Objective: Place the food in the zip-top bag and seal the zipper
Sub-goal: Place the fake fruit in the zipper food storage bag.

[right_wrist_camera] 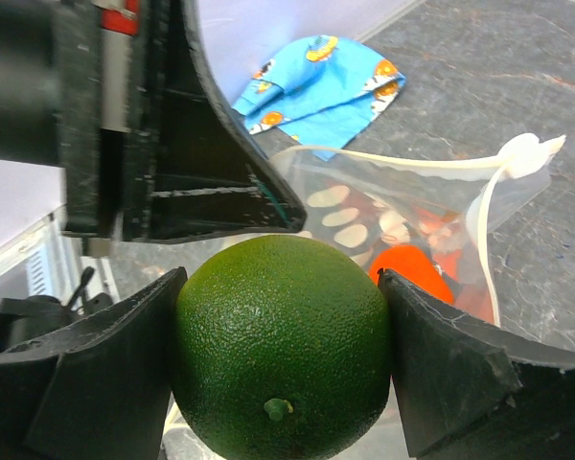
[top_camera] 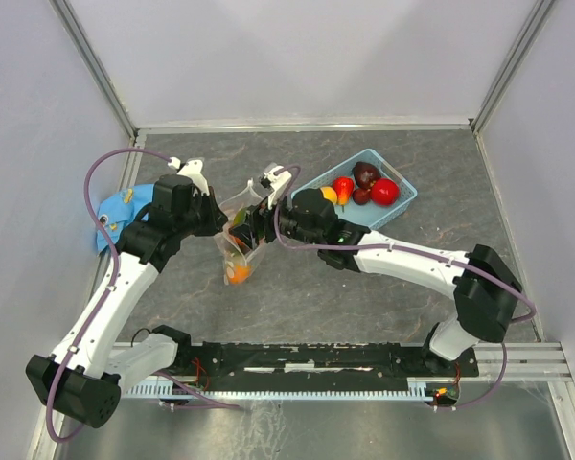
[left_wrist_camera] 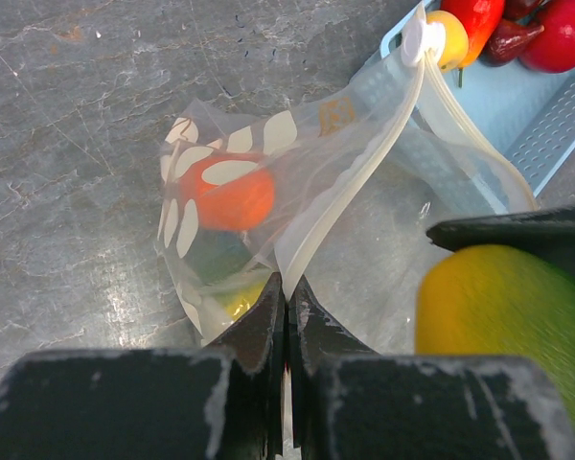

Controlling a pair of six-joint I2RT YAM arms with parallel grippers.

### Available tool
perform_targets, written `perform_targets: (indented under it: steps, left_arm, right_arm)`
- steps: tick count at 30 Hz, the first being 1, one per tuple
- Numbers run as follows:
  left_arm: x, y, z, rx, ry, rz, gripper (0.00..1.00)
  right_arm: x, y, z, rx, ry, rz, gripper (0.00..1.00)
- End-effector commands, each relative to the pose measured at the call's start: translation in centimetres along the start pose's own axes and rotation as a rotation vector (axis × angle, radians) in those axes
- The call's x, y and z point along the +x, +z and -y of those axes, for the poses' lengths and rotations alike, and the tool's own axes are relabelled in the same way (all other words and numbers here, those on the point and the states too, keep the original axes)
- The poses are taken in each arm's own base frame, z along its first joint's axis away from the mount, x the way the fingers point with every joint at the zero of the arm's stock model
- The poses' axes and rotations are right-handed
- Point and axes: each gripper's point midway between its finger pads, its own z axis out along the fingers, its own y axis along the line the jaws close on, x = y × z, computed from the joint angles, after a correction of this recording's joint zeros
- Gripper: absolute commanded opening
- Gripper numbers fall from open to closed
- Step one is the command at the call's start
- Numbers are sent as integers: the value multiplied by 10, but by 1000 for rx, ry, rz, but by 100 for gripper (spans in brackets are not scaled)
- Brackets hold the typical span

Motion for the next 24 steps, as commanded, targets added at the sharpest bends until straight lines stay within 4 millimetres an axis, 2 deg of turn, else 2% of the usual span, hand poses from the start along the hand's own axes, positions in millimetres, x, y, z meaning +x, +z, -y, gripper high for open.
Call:
perform_targets:
  steps: [1,11,19,24]
  left_arm:
    - [-15,-4,5,37,40,63,3]
    - [-14,-2,5,39,37,60,3]
    - [-13,-1,5,43,36,53,3]
    - [-12,-1,5,43,36,51,3]
  right_arm:
    - [-19,13,10,78,-12,47,72]
    - [14,14,34,241,80,-101,77]
    - [37,21,21,222,82,-228,83]
    - [50,22,16,219,61,-281,93]
